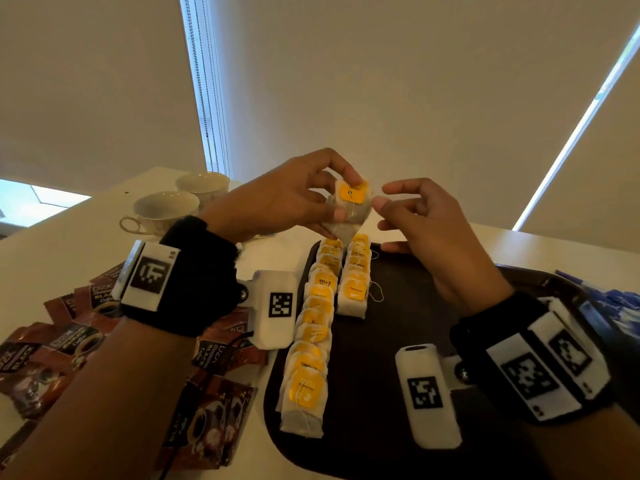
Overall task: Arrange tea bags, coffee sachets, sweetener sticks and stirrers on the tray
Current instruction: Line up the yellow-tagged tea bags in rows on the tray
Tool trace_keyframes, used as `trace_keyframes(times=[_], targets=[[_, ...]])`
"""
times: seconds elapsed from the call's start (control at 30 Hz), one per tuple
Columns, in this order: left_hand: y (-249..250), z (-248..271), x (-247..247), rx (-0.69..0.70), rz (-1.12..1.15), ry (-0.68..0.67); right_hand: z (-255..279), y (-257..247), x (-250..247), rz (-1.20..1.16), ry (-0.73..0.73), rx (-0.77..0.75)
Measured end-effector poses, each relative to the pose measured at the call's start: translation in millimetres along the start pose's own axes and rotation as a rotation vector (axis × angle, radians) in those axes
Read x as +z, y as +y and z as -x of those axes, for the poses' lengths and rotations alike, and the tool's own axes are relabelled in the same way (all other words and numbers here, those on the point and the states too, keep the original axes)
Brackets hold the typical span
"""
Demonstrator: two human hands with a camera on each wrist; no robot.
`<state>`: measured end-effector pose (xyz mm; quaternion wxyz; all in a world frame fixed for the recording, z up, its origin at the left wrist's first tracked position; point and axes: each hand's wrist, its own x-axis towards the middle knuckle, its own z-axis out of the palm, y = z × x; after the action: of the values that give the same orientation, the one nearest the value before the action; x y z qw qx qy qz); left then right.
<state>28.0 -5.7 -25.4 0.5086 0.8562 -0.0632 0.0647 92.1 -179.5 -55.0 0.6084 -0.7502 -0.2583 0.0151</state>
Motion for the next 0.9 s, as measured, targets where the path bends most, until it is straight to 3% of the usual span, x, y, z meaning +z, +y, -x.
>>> trace_keyframes(times=[0.27,0.6,0.77,0.9], targets=[[-0.6,-1.1,4.2,-0.032,-0.021,-0.076,2.2,7.1,9.5,-0.024,0.061,-0.099],[-4.8,-5.8,6.9,-0.007,-0.047,-0.014,3.3,3.9,1.8,-0.174,0.083,-0.07],[-8.5,-5.2,-0.1,0.007,-0.033,0.095,1.7,-3.7,-14.5,-0.122,0.072,0.001],[-8.8,-3.8,-6.1,0.015,-0.025,0.168,4.6,1.0,-20.5,0.096,-0.067,0.157]])
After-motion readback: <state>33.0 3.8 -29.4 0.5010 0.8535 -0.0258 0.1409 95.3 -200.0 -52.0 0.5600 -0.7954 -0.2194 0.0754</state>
